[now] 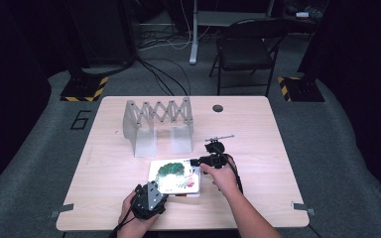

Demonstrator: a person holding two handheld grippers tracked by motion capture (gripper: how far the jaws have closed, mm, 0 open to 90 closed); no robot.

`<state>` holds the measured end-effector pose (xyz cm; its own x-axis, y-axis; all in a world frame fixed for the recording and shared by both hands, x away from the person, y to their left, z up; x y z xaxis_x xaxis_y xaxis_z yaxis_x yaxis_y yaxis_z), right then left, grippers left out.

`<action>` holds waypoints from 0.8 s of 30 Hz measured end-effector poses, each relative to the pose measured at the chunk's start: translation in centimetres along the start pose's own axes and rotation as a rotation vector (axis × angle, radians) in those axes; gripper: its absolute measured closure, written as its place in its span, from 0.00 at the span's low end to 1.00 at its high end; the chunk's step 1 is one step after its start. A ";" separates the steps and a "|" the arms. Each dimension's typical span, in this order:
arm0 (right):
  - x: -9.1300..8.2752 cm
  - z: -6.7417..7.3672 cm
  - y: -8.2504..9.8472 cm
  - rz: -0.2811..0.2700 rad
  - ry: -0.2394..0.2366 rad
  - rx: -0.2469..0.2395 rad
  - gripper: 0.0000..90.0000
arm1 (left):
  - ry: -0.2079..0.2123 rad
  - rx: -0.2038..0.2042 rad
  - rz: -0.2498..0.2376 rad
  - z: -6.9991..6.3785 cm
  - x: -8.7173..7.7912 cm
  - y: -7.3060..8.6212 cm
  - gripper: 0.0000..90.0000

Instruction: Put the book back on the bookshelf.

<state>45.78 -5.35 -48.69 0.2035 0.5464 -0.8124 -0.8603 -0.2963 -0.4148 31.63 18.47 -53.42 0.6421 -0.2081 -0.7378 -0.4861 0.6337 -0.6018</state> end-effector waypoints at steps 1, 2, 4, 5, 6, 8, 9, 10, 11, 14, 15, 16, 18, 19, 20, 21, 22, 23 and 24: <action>0.0 0.0 0.0 0.013 -0.001 0.009 0.51 | 0.000 0.000 0.000 0.0 0.0 0.0 0.37; 0.1 0.0 0.0 0.017 -0.004 0.018 0.51 | -0.001 -0.001 -0.002 0.0 0.0 0.0 0.37; 0.3 -0.1 -0.1 0.017 -0.003 0.013 0.51 | -0.001 -0.001 -0.004 0.0 0.0 0.0 0.37; 0.3 -0.1 -0.1 0.017 -0.003 0.013 0.51 | -0.001 -0.001 -0.004 0.0 0.0 0.0 0.37; 0.6 -0.1 -0.1 0.017 -0.009 0.022 0.51 | -0.003 -0.002 -0.005 0.0 0.0 0.0 0.37; 0.8 -0.3 -0.2 0.022 -0.011 0.018 0.50 | -0.003 -0.004 -0.006 0.0 0.0 0.0 0.37; 0.9 -0.4 -0.2 0.019 -0.014 0.017 0.50 | -0.004 -0.007 -0.008 -0.1 0.0 0.0 0.37; 1.0 -0.4 -0.3 0.016 -0.018 0.026 0.50 | -0.003 -0.009 -0.012 -0.1 0.1 0.0 0.37; 1.0 -0.4 -0.3 0.016 -0.018 0.026 0.50 | -0.003 -0.009 -0.012 -0.1 0.1 0.0 0.37; 1.2 -0.6 -0.4 0.015 -0.029 0.027 0.49 | -0.003 -0.012 -0.015 -0.1 0.1 0.1 0.37; 1.4 -0.7 -0.5 0.017 -0.044 0.045 0.48 | -0.003 -0.013 -0.016 -0.1 0.1 0.1 0.37; 1.4 -0.7 -0.5 0.018 -0.049 0.054 0.48 | -0.004 -0.009 -0.016 -0.1 0.1 0.1 0.37; 1.5 -0.8 -0.6 0.017 -0.053 0.055 0.48 | -0.003 -0.010 -0.021 -0.1 0.1 0.1 0.37; 1.5 -0.8 -0.6 0.017 -0.053 0.055 0.48 | -0.003 -0.010 -0.021 -0.1 0.1 0.1 0.37; 1.7 -0.8 -0.7 0.019 -0.061 0.052 0.48 | -0.004 -0.011 -0.017 -0.1 0.1 0.1 0.37; 1.7 -0.9 -0.7 0.021 -0.061 0.048 0.48 | -0.005 -0.009 -0.018 -0.1 0.1 0.1 0.37; 1.8 -0.9 -0.8 0.023 -0.064 0.051 0.47 | -0.005 -0.009 -0.018 -0.1 0.1 0.1 0.37; 1.8 -0.9 -0.8 0.023 -0.064 0.051 0.47 | -0.005 -0.009 -0.018 -0.1 0.1 0.1 0.37; 1.9 -0.8 -0.8 0.026 -0.064 0.050 0.47 | -0.005 -0.009 -0.018 -0.1 0.1 0.1 0.37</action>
Point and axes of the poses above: each handheld gripper's, and its own axes: x roughly forward along the jaws, y roughly out of its underside, z roughly to its left, the point moved 1 cm from there along x, roughly forward along the jaws, and after that the axes turned 12 degrees about z, right-handed, at the moved point
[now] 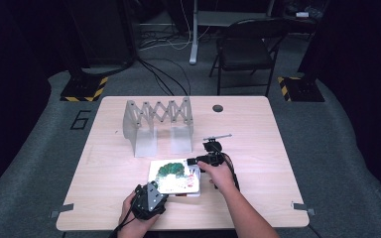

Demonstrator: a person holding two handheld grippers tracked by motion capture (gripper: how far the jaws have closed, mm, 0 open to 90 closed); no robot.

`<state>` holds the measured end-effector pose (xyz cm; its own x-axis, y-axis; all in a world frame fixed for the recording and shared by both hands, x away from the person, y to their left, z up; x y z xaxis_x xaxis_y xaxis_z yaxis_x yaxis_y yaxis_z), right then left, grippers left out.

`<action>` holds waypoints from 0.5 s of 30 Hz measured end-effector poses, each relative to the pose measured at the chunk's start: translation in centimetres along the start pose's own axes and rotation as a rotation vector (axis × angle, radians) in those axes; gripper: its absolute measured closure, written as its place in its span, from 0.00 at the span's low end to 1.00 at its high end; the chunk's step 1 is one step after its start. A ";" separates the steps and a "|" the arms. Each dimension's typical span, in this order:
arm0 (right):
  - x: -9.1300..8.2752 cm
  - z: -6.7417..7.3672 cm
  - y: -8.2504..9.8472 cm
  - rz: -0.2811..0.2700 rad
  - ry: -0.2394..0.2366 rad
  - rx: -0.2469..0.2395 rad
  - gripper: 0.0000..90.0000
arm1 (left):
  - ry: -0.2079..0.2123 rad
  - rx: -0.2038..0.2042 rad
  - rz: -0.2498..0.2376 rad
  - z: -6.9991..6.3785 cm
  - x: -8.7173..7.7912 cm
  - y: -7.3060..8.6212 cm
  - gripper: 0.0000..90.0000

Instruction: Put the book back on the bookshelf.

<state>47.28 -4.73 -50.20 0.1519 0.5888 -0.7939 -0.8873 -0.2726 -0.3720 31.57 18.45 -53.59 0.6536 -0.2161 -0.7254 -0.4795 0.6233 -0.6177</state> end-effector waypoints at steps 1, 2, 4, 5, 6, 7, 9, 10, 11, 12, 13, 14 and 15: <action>0.0 0.0 0.0 0.002 -0.003 0.000 0.47 | 0.000 0.000 -0.001 0.0 0.0 0.0 0.37; 0.1 0.1 0.0 0.007 -0.008 0.011 0.47 | 0.000 0.000 -0.001 0.0 0.0 0.0 0.37; 0.2 0.1 0.0 0.011 -0.014 0.012 0.47 | -0.001 -0.001 -0.002 0.0 0.0 0.0 0.37; 0.3 0.1 0.0 0.009 -0.011 0.003 0.47 | -0.001 -0.001 -0.001 0.0 0.0 0.0 0.37; 0.3 0.1 0.0 0.009 -0.012 0.002 0.47 | -0.001 -0.001 -0.002 0.0 0.0 0.0 0.37; 0.4 0.2 0.0 0.013 -0.017 0.004 0.47 | -0.001 -0.001 -0.002 0.0 0.0 0.0 0.37; 0.4 0.2 0.0 0.015 -0.019 0.002 0.46 | -0.001 -0.001 -0.002 0.0 0.0 0.0 0.37; 0.5 0.2 0.0 0.015 -0.023 0.004 0.46 | -0.001 -0.001 -0.002 0.0 0.0 0.0 0.37; 0.5 0.2 0.0 0.019 -0.027 0.009 0.46 | -0.001 -0.001 -0.002 0.0 0.0 0.0 0.37; 0.6 0.2 0.0 0.021 -0.029 0.009 0.46 | -0.001 -0.001 -0.002 0.0 0.0 0.0 0.37; 0.6 0.3 0.0 0.023 -0.032 0.010 0.46 | -0.001 -0.001 -0.002 0.0 0.0 0.0 0.37; 0.7 0.3 0.0 0.024 -0.034 0.004 0.46 | -0.001 -0.002 -0.002 0.0 0.0 0.0 0.37; 0.8 0.4 0.0 0.027 -0.038 0.009 0.46 | -0.001 -0.001 -0.002 0.0 0.0 0.0 0.37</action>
Point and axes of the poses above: each handheld gripper's, and its own axes: x roughly forward along the jaws, y roughly out of its underside, z roughly to its left, the point moved 1 cm from there along x, roughly forward along the jaws, and after that the axes turned 12 degrees about z, right-handed, at the moved point
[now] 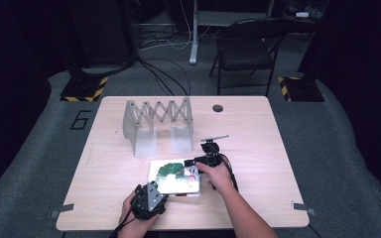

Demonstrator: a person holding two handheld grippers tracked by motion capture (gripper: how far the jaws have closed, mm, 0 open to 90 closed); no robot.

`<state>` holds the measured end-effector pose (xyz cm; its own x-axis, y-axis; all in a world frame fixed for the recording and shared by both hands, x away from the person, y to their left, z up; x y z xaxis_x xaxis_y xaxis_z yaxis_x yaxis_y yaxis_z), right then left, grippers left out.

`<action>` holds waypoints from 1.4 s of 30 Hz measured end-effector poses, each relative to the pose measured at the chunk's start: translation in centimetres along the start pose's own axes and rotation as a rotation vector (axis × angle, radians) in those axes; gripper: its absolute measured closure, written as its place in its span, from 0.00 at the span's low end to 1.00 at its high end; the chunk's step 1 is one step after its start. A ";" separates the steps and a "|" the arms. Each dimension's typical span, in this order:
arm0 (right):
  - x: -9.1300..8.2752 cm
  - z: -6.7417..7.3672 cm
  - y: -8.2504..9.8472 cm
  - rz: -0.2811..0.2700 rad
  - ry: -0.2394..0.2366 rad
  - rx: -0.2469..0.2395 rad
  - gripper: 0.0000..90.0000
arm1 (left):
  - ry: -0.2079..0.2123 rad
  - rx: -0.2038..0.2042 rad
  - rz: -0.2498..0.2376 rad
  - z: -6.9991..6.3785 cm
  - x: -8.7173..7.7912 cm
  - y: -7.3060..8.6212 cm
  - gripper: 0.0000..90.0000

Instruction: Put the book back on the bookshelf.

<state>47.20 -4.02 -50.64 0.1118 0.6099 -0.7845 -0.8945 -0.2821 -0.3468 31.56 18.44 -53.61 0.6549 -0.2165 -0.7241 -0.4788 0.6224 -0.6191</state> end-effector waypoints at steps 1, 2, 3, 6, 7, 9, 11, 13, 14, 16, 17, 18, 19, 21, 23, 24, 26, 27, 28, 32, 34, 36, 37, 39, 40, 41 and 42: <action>0.1 0.0 0.0 0.001 0.000 -0.012 0.45 | 0.000 0.000 0.000 0.0 0.0 0.0 0.37; 0.1 0.1 0.0 0.002 0.001 -0.003 0.46 | 0.000 0.000 0.000 0.0 0.0 0.0 0.37; 0.1 0.1 0.0 0.001 -0.001 -0.003 0.46 | 0.000 0.000 0.000 0.0 0.0 0.0 0.37; 0.0 0.0 0.0 0.003 -0.006 -0.002 0.47 | 0.001 -0.005 0.001 0.0 0.0 0.0 0.37; 0.0 0.0 0.0 0.007 -0.010 0.005 0.47 | 0.000 -0.001 -0.002 0.0 0.0 0.0 0.37; 0.0 0.0 0.0 0.014 -0.016 0.016 0.47 | 0.000 -0.001 -0.003 0.0 0.0 0.0 0.37; 0.0 -0.2 0.0 0.016 -0.012 0.009 0.47 | 0.007 0.002 -0.010 0.0 0.0 0.0 0.36; 0.1 -0.3 0.0 0.018 -0.017 0.008 0.47 | 0.002 0.000 -0.005 0.0 0.0 0.0 0.35; 0.2 -0.4 0.0 0.021 -0.016 0.010 0.47 | 0.005 0.007 -0.003 0.1 0.0 0.0 0.35; 0.2 -0.4 0.0 0.027 -0.021 0.023 0.47 | 0.023 0.005 0.009 0.2 0.0 -0.1 0.35; 0.3 -0.4 0.0 0.028 -0.020 0.020 0.47 | 0.022 0.007 0.016 0.2 -0.1 -0.2 0.35; 0.3 -0.5 0.0 0.027 -0.017 0.017 0.47 | 0.024 0.008 0.016 0.2 0.0 -0.2 0.35; 0.3 -0.5 0.0 0.028 -0.018 0.020 0.47 | 0.026 0.014 0.024 0.2 -0.1 -0.3 0.35; 0.3 -0.5 0.0 0.029 -0.019 0.020 0.46 | 0.028 0.016 0.038 0.2 -0.1 -0.4 0.35; 0.4 -0.6 0.0 0.031 -0.017 0.022 0.46 | 0.030 0.026 0.049 0.3 -0.1 -0.6 0.35; 0.4 -0.6 0.0 0.033 -0.017 0.023 0.46 | 0.032 0.031 0.054 0.3 -0.2 -0.6 0.35; 0.5 -0.6 0.0 0.030 -0.019 0.019 0.46 | 0.028 0.031 0.052 0.3 -0.2 -0.6 0.35; 0.5 -0.5 0.1 0.032 -0.023 0.027 0.46 | 0.032 0.030 0.046 0.3 -0.1 -0.6 0.35; 0.5 -0.6 0.0 0.030 -0.020 0.018 0.46 | 0.032 0.031 0.047 0.3 -0.1 -0.6 0.35; 0.5 -0.7 0.1 0.031 -0.024 0.020 0.46 | 0.015 0.023 0.050 0.2 -0.1 -0.6 0.34; 0.5 -0.7 0.1 0.029 -0.023 0.019 0.47 | 0.024 0.020 0.052 0.2 -0.2 -0.6 0.33; 0.5 -0.5 0.1 0.032 -0.019 0.032 0.48 | 0.066 0.020 0.057 0.4 -0.2 -0.5 0.28; 0.4 -0.7 0.1 0.031 -0.019 0.019 0.48 | 0.057 0.019 0.057 0.3 -0.3 -0.5 0.28; 0.4 -0.7 0.1 0.031 -0.021 0.022 0.48 | 0.074 0.027 0.061 0.6 -0.4 -0.4 0.28; 0.4 -0.7 0.1 0.031 -0.022 0.021 0.48 | 0.072 0.017 0.063 0.7 -0.3 -0.3 0.28; 0.4 -0.8 0.1 0.029 -0.023 0.019 0.48 | 0.068 0.011 0.064 0.8 -0.4 -0.3 0.28; 0.5 -0.8 0.1 0.018 -0.024 0.020 0.48 | 0.085 -0.006 0.068 0.9 -0.4 -0.2 0.28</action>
Point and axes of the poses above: each handheld gripper's, and its own axes: x roughly forward along the jaws, y roughly out of its underside, z roughly to its left, the point moved 1 cm from there along x, roughly forward along the jaws, and after that the axes turned 12 degrees about z, right-handed, at the moved point
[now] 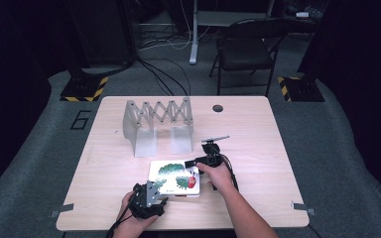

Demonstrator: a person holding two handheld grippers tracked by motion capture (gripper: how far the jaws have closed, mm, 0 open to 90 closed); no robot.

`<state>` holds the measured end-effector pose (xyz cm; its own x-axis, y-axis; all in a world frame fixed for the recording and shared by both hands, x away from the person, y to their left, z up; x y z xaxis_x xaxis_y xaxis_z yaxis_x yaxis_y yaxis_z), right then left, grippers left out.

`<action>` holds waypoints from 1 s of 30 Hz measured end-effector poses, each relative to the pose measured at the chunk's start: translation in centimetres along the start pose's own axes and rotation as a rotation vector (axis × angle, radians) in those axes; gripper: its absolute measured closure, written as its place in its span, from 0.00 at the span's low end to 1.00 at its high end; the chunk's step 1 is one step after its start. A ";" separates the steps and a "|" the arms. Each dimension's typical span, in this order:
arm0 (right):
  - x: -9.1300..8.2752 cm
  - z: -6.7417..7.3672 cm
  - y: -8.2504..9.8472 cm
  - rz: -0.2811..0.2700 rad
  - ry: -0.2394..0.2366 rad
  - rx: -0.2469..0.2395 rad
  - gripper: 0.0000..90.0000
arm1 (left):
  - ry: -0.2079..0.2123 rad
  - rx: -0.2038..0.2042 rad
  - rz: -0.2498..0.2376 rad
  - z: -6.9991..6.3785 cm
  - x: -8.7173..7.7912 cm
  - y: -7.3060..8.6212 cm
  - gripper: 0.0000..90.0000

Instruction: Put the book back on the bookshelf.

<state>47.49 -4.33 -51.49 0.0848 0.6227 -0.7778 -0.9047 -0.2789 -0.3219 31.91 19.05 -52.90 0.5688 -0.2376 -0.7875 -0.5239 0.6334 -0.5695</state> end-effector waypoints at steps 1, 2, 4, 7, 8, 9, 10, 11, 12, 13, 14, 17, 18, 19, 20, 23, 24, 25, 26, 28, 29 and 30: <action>-0.1 0.1 0.0 0.011 -0.005 0.012 0.48 | 0.004 0.007 0.006 0.2 -0.1 0.0 0.28; -0.1 0.1 0.0 0.009 -0.006 0.009 0.48 | 0.009 -0.002 0.005 0.3 -0.2 0.0 0.28; -0.1 0.1 0.0 0.011 -0.008 0.018 0.48 | 0.012 -0.021 -0.001 0.6 -0.5 0.0 0.28; -0.1 0.1 0.1 0.011 -0.011 0.020 0.48 | 0.022 -0.041 -0.009 1.2 -1.0 -0.1 0.28; -0.1 0.1 0.1 0.009 -0.012 0.018 0.48 | 0.019 -0.047 -0.014 1.4 -1.2 -0.2 0.28; -0.1 0.1 0.1 0.006 -0.009 0.015 0.48 | 0.019 -0.052 -0.017 1.6 -1.4 -0.3 0.28; -0.1 0.0 0.1 0.005 -0.006 0.011 0.48 | 0.029 -0.057 -0.017 1.8 -1.5 -0.5 0.28; -0.1 0.0 0.1 0.007 -0.007 0.013 0.48 | 0.027 -0.063 -0.021 1.9 -1.5 -0.5 0.28; -0.1 0.0 0.1 0.007 -0.007 0.013 0.48 | 0.028 -0.064 -0.018 2.1 -1.6 -0.7 0.28; -0.1 0.0 0.1 0.006 -0.008 0.013 0.48 | 0.025 -0.066 -0.020 2.3 -1.6 -0.8 0.28; -0.1 0.0 0.1 0.006 -0.007 0.013 0.48 | 0.040 -0.068 -0.015 2.5 -1.6 -0.9 0.28; -0.1 0.1 0.1 0.008 -0.013 0.019 0.48 | 0.064 -0.090 -0.010 3.0 -1.3 -1.3 0.28; -0.1 0.0 0.1 0.006 -0.011 0.010 0.48 | 0.062 -0.103 -0.022 3.0 -1.1 -1.4 0.28; -0.1 0.0 0.1 0.008 -0.013 0.015 0.48 | 0.071 -0.109 -0.015 3.1 -1.0 -1.5 0.28; -0.1 0.0 0.1 0.007 -0.013 0.015 0.48 | 0.079 -0.108 -0.005 3.2 -1.0 -1.6 0.28; -0.1 0.0 0.1 0.006 -0.013 0.013 0.48 | 0.083 -0.119 0.003 3.2 -0.5 -1.7 0.27; -0.1 0.0 0.1 0.006 -0.014 0.014 0.48 | 0.082 -0.118 0.007 3.1 -0.3 -1.7 0.27; -0.1 0.0 0.1 0.006 -0.014 0.014 0.49 | 0.084 -0.111 0.010 3.1 -0.3 -1.7 0.26; -0.1 0.0 0.1 0.006 -0.014 0.015 0.49 | 0.083 -0.111 0.009 3.1 -0.2 -1.8 0.26; -0.1 -0.1 0.1 0.000 -0.009 0.006 0.49 | 0.073 -0.123 0.003 3.1 -0.1 -1.8 0.25; -0.1 -0.1 0.1 -0.003 -0.008 0.001 0.49 | 0.078 -0.132 0.004 3.1 0.0 -1.8 0.23; -0.1 -0.1 0.1 -0.003 -0.008 -0.001 0.49 | 0.079 -0.135 0.008 3.2 0.1 -1.8 0.22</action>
<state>47.41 -4.49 -51.54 0.0847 0.6292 -0.7727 -0.9042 -0.2772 -0.3248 34.90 20.27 -51.19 0.5152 -0.2935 -0.8052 -0.6117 0.5322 -0.5854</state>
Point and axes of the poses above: each handheld gripper's, and its own axes: x roughly forward along the jaws, y roughly out of its underside, z roughly to its left, the point moved 1 cm from there along x, roughly forward along the jaws, and after that the axes turned 12 degrees about z, right-handed, at the moved point
